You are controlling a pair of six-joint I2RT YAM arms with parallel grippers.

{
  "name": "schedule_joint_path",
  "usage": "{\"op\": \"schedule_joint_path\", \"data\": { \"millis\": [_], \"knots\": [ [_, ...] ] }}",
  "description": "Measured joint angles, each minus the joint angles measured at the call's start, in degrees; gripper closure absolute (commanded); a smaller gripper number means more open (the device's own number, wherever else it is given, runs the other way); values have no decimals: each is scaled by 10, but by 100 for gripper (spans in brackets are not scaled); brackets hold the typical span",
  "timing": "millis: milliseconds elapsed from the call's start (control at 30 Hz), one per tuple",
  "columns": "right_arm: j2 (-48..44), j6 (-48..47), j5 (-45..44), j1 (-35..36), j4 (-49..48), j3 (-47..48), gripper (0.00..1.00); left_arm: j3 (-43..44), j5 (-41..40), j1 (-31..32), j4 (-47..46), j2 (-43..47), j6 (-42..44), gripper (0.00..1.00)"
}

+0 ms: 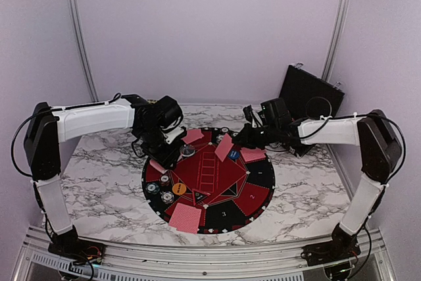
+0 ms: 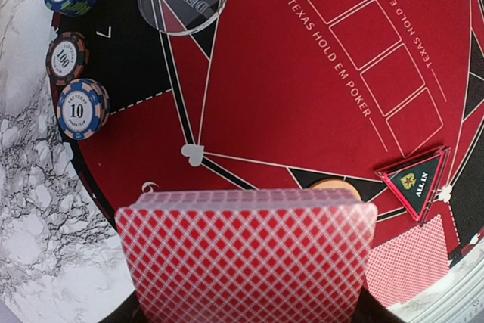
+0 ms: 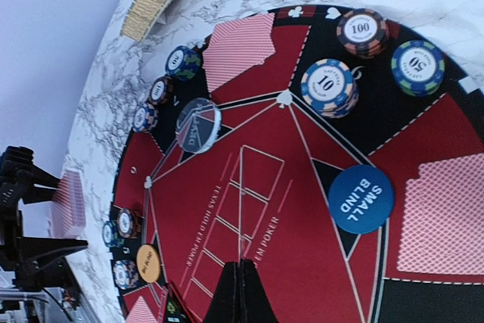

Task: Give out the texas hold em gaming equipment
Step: Flop the poker card in the community card area.

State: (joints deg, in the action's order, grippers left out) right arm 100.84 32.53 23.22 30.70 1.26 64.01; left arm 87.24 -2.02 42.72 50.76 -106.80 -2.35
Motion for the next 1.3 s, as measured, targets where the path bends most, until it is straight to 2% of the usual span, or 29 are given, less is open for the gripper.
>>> {"op": "schedule_joint_path", "data": {
  "millis": [400,600,933,1300],
  "knots": [
    [5,-104,-163,71,118,65,100,0,0,-3,0,0,0,73],
    [32,-136,-253,108,164,129,100,-3,0,-3,-1,1,0,73],
    [123,-145,-409,167,230,242,100,-12,0,-5,-1,11,0,73],
    [169,-133,-510,199,284,291,100,-23,0,-9,-2,14,0,73]
  ]
}}
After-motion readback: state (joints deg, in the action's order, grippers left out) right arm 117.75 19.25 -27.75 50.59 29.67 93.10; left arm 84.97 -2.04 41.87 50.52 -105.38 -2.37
